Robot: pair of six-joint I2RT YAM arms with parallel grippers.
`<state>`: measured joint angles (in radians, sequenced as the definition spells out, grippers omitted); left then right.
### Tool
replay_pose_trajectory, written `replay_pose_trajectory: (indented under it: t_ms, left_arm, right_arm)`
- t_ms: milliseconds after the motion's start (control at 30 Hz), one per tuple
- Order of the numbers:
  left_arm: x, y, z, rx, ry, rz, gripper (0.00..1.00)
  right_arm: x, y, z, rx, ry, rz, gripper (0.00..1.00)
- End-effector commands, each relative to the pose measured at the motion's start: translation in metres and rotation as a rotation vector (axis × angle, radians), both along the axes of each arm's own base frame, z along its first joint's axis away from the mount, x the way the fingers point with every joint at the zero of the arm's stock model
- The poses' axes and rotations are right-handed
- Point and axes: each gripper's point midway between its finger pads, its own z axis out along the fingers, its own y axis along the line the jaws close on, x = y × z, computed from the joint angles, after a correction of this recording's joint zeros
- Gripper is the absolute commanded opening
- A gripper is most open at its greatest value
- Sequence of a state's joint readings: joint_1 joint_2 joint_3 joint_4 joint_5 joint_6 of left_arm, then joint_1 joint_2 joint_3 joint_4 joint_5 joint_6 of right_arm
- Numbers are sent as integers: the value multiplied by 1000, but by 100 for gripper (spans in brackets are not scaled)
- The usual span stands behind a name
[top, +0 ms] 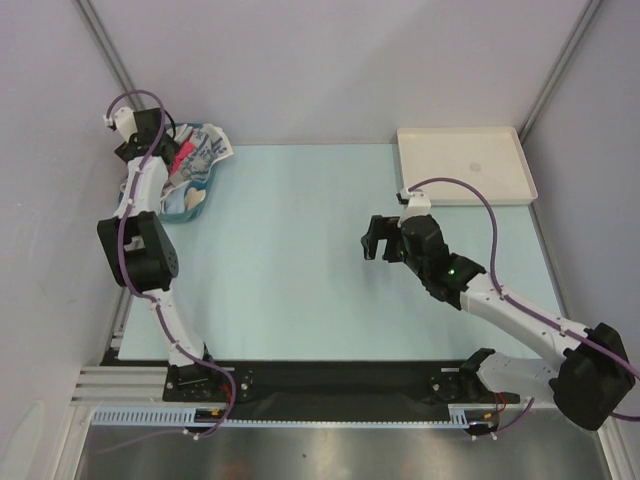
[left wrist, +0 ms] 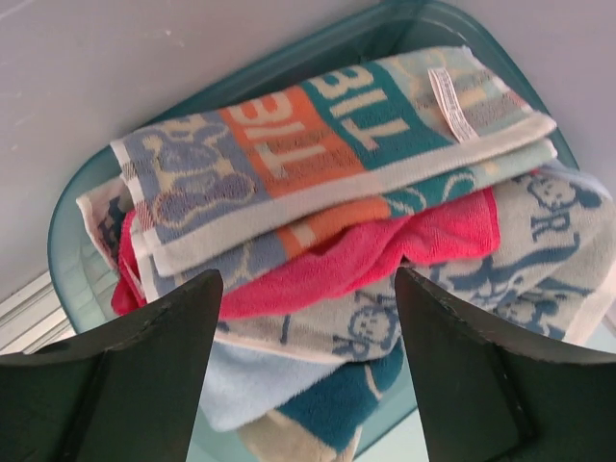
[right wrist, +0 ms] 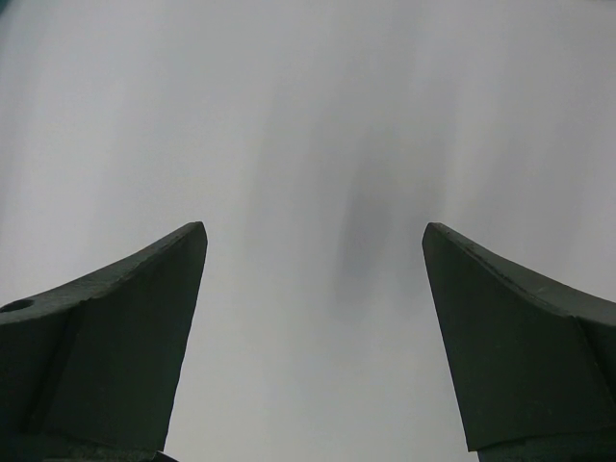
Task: Fold and stack the towels
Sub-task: Grab crumpled towel
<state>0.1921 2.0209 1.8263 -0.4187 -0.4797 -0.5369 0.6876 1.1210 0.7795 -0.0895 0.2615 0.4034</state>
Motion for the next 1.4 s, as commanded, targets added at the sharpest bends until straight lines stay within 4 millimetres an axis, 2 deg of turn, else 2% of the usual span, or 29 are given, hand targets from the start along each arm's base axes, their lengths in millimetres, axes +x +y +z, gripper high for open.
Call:
replay_pose_trajectory:
  t_ms: [0,333,667,967,1133,1267,1300,1367]
  left_arm:
    - [16,13,24,-9,-107,40,78]
    - [14,48,-12,-103,-115,138,72]
    - [20,52,-20,-133,-131,136,64]
    - [13,46,-38,-166,-93,137,46]
    - [11,41,-48,-180,-83,126,26]
    - [13,42,-36,-170,-108,108,8]
    - [16,40,-30,-167,-120,94,0]
    - [17,38,-15,-152,-146,78,0]
  right_arm:
    - [5,14,1,23,-2,29,100]
    - [7,22,-19,12,39,44,100]
    - [7,30,-33,8,79,68,100]
    - [7,29,-31,11,75,64,100]
    - [8,30,-33,12,79,65,100]
    - [8,29,-33,11,80,62,100]
    - [8,29,-33,11,78,60,100]
    - [8,29,-33,11,80,61,100]
